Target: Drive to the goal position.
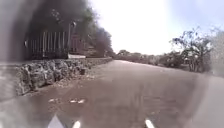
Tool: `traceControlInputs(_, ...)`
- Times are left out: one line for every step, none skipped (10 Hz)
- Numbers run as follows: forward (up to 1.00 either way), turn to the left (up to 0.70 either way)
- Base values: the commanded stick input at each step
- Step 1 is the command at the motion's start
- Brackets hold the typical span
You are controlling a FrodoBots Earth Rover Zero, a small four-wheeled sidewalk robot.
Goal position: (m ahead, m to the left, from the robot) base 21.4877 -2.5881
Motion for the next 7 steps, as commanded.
traceControlInputs(0.85,0.0)
traceControlInputs(0.85,0.0)
traceControlInputs(0.85,0.0)
traceControlInputs(0.85,0.0)
traceControlInputs(0.85,0.0)
traceControlInputs(0.85,0.0)
traceControlInputs(0.85,0.0)
